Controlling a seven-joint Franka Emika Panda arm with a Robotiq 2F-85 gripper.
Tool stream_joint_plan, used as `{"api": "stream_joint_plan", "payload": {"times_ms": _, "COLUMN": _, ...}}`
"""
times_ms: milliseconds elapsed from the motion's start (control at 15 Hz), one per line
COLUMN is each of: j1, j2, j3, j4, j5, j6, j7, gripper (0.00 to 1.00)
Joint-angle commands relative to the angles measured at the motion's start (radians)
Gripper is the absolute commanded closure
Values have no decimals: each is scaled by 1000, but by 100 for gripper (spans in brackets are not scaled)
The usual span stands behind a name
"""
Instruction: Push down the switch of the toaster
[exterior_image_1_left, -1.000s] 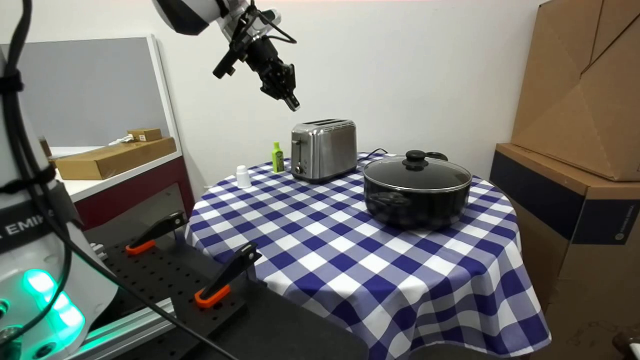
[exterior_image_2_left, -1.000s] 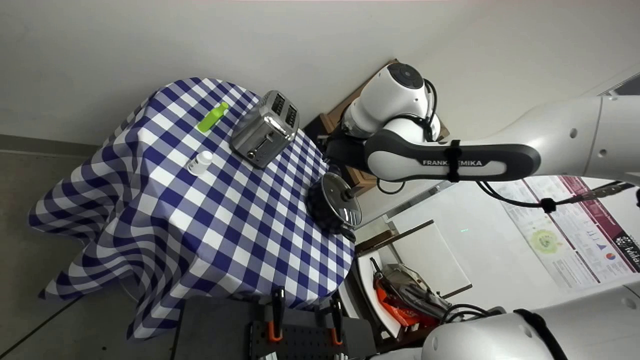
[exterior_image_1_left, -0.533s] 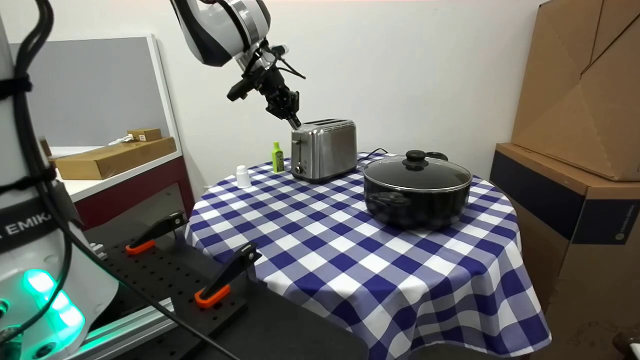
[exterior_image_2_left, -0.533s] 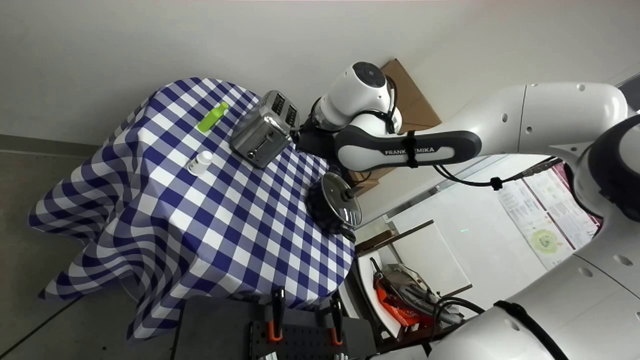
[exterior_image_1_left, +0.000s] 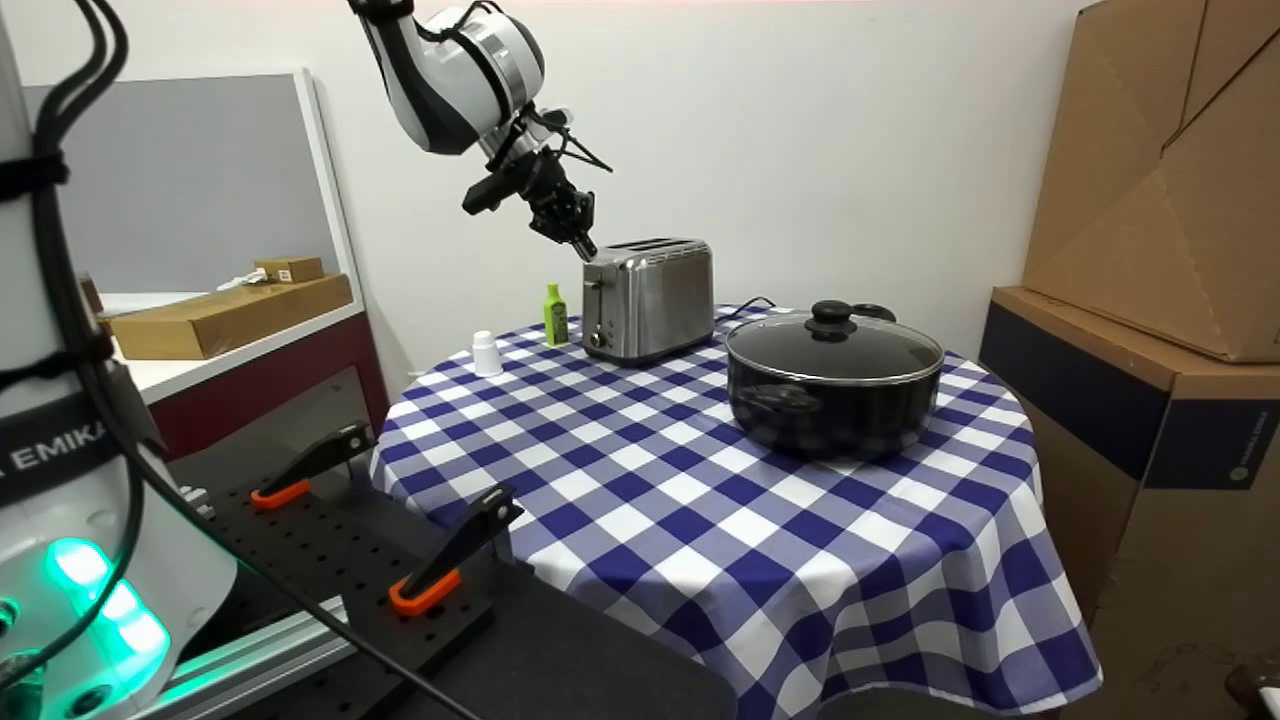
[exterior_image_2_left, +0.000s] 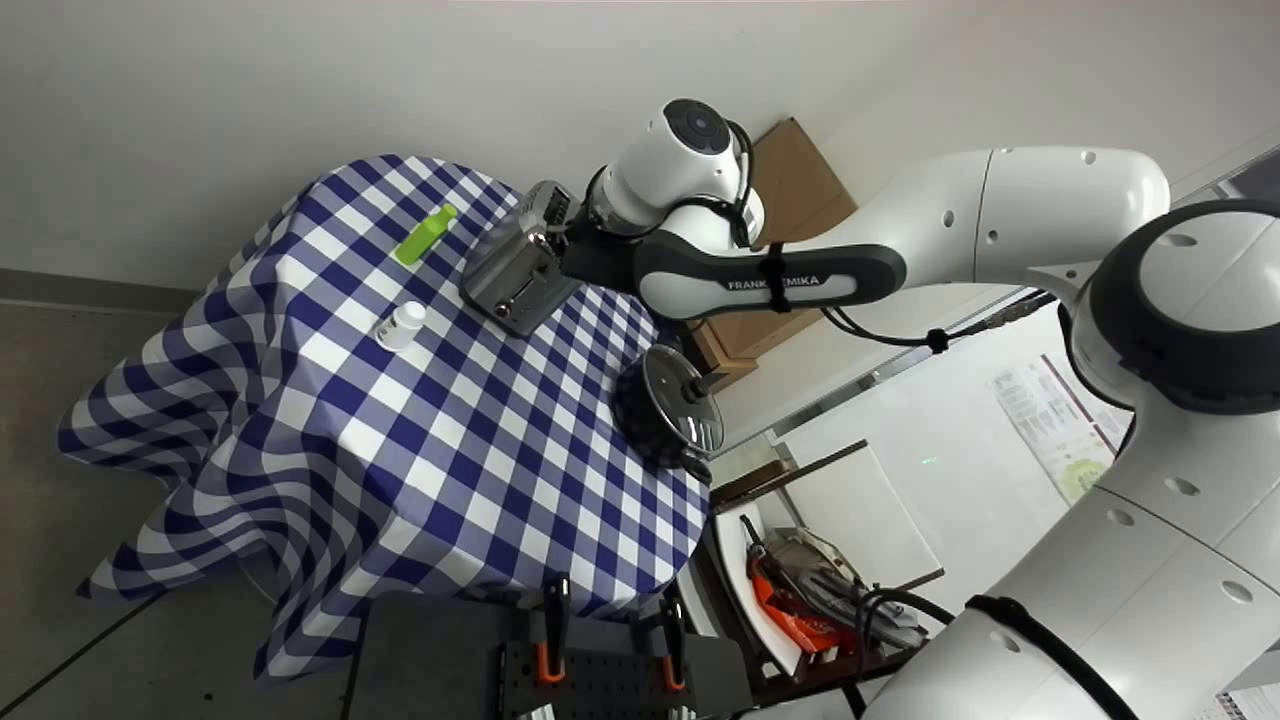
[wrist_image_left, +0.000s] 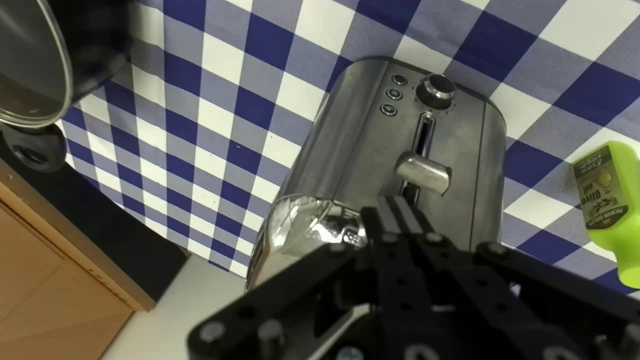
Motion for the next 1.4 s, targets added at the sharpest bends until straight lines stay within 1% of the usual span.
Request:
{"api": "stream_joint_plan", "payload": {"times_ms": 0, "j1": 15, "j2": 78, "j3": -13, "j4": 79, "j5": -41, "j6": 18, "j7": 20, "gripper": 100}}
{"api": "stream_joint_plan", "payload": {"times_ms": 67, "j1": 63, "j2": 87, "j3": -64, "j4": 87, "j5": -14, "j6": 33, "j7": 3, "gripper": 100}}
{"api": "stream_joint_plan", "payload": {"times_ms": 333, "j1": 102, "j2": 140, "j3": -106, "j4": 123, "j5": -15, "j6": 41, "j7": 3, "gripper": 100}}
{"api": "stream_joint_plan", "payload": {"times_ms": 600, "j1": 134, "j2": 201, "j3": -129, "j4": 149, "j5": -17, "j6": 48, "j7": 3, "gripper": 100}}
{"api": "stream_joint_plan", "payload": {"times_ms": 933, "j1": 154, "j2": 273, "j3": -152, "j4": 174, "j5": -16, "j6": 55, "j7": 5, "gripper": 100}}
{"api": "stream_joint_plan", "payload": {"times_ms": 1133, "j1": 153, "j2": 312, "j3": -162, "j4": 177, "j5": -9, "j6": 65, "j7": 3, "gripper": 100}}
{"api": "stream_joint_plan", "payload": {"times_ms": 1333, "j1": 155, "j2": 320, "j3": -167, "j4": 179, "j5": -9, "j6": 67, "j7": 4, "gripper": 100}}
